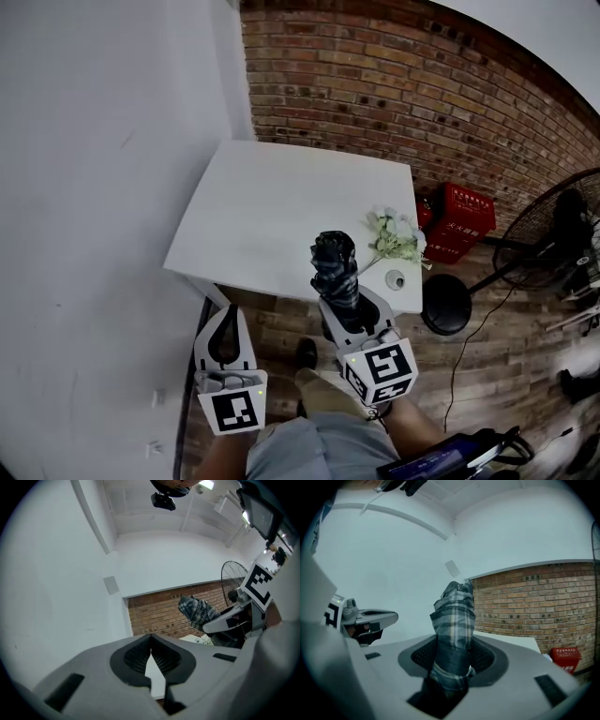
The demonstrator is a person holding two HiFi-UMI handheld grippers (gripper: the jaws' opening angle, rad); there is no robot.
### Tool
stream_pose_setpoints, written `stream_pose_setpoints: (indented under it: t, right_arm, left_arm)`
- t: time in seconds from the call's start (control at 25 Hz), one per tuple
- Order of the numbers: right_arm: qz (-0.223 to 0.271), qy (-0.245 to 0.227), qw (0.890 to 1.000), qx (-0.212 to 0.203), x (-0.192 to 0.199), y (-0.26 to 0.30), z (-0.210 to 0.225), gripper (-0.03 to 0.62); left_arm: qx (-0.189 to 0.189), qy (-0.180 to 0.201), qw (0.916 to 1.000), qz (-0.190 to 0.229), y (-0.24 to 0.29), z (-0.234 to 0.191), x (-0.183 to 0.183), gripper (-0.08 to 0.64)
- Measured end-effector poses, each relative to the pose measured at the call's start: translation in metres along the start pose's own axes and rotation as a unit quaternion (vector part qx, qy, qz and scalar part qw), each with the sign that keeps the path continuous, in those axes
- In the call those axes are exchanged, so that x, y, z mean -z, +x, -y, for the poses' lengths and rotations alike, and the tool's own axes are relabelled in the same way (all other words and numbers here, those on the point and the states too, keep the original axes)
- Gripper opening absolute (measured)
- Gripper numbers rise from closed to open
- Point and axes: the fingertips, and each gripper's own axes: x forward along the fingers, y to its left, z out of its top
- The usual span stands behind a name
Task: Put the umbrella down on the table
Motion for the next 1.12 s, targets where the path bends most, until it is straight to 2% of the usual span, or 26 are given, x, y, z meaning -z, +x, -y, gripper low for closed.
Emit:
stream_pose_setpoints:
  t: [0.2, 0.48, 0.8, 1.12]
  right_arm:
    - [-0.008, 0.013, 1.0, 0.001, 0.012, 0.044, 0.018, 0.186]
    - [-0.013, 0.022, 1.0, 0.008, 0.002, 0.123, 0.064, 0.186]
    - [0.002, 0.024, 0.999, 0.029, -0.027, 0.195, 0.122, 0.186]
    - [0.018, -0.011, 0.999, 0.04, -0.065, 0.23, 0.141, 0.186]
  left_arm:
    - [0.002, 0.003, 0.9998, -0.018, 0.041, -0.012, 0.021, 0.006]
    - [0.008, 0.022, 0.9995, -0.02, 0.131, -0.036, 0.022, 0.006]
    - [0.012, 0.033, 0.9994, 0.004, 0.223, -0.052, 0.002, 0.006]
    - [-0.005, 0.025, 0.9988, 0.042, 0.255, -0.078, -0.021, 0.006]
